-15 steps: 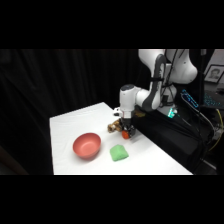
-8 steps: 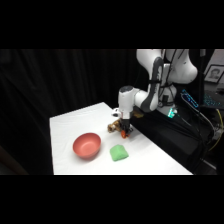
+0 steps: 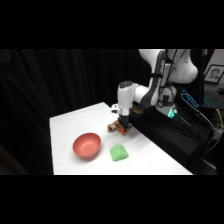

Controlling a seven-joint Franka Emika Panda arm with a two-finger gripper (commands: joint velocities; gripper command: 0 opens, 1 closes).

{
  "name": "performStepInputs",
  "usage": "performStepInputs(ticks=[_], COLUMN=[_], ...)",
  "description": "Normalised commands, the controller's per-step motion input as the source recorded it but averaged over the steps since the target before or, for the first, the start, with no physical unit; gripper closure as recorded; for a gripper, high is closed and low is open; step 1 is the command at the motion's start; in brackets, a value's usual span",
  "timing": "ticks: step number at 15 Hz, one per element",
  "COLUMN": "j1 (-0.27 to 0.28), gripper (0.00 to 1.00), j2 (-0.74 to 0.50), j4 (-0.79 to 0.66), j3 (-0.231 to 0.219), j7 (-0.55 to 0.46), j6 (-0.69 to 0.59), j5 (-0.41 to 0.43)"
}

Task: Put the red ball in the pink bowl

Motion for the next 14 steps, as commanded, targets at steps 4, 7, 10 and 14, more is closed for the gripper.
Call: performStepInputs(ticks=[4, 7, 10, 14], j1=[-0.057, -0.147, -0.156, -0.139], gripper=[0.98, 0.98, 0.98, 0.98], j2=[-0.52, -0.45, -0.26, -0.02], j4=[-0.08, 0.04, 0.18, 0.31], j3=[0.073, 0.195, 0.176, 0.113], j7=[0.19, 0.05, -0.04, -0.05], j6=[-0.45, -0.46, -0.4, -0.3], j5=[-0.228, -0.043, 0.112, 0.151])
